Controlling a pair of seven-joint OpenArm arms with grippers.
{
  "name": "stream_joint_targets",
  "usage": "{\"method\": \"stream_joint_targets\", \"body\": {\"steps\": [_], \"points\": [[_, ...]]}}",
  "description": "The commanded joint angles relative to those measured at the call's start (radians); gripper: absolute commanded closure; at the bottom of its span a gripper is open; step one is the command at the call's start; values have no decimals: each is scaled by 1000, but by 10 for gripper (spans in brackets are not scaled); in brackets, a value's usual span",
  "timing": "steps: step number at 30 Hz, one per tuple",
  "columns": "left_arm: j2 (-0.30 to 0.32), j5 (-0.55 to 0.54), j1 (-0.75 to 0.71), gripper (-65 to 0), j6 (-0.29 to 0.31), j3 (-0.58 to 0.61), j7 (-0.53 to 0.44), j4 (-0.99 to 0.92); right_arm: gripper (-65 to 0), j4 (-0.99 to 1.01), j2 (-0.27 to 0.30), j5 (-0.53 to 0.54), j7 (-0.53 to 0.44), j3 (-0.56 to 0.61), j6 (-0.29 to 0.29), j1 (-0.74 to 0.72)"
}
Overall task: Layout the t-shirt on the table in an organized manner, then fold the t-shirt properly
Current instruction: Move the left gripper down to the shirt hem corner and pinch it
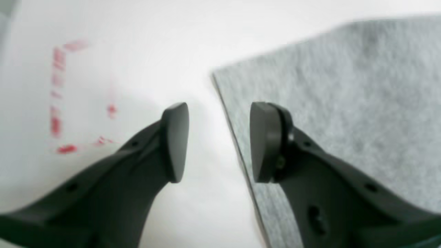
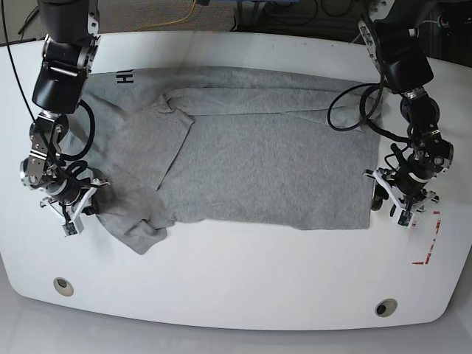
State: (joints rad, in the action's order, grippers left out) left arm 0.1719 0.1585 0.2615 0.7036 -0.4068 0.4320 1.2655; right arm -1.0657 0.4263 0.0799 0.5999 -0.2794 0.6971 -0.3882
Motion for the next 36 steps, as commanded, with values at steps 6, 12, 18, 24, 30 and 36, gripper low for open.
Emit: {"method": "stream_joint_targets", "body": {"steps": [6,12,18,24,30,36], "points": [[13,-18,92,-300,-5,-1,-35,-99,-29,-17,13,11,-10,-4,1,-8],[13,-20,144,-464,-5,-4,-37,-188,-29,-17,12,18,-10,-4,1,-4],[13,-20,181,-581,-5,-4,-77,-266,-29,-17,10,18,-10,-4,1,-4],[12,-20,218,-586,-5,-2,-115,-376,-29,-17,10,19,-11,-4,1,-4],[13,-20,272,-586,-5,-2,-173,-531,-29,-17,10,19,-11,-4,1,-4],[25,-20,287,-586,-43,-2,-246,-631,-29,-17,10,19,-11,-4,1,-4]]}}
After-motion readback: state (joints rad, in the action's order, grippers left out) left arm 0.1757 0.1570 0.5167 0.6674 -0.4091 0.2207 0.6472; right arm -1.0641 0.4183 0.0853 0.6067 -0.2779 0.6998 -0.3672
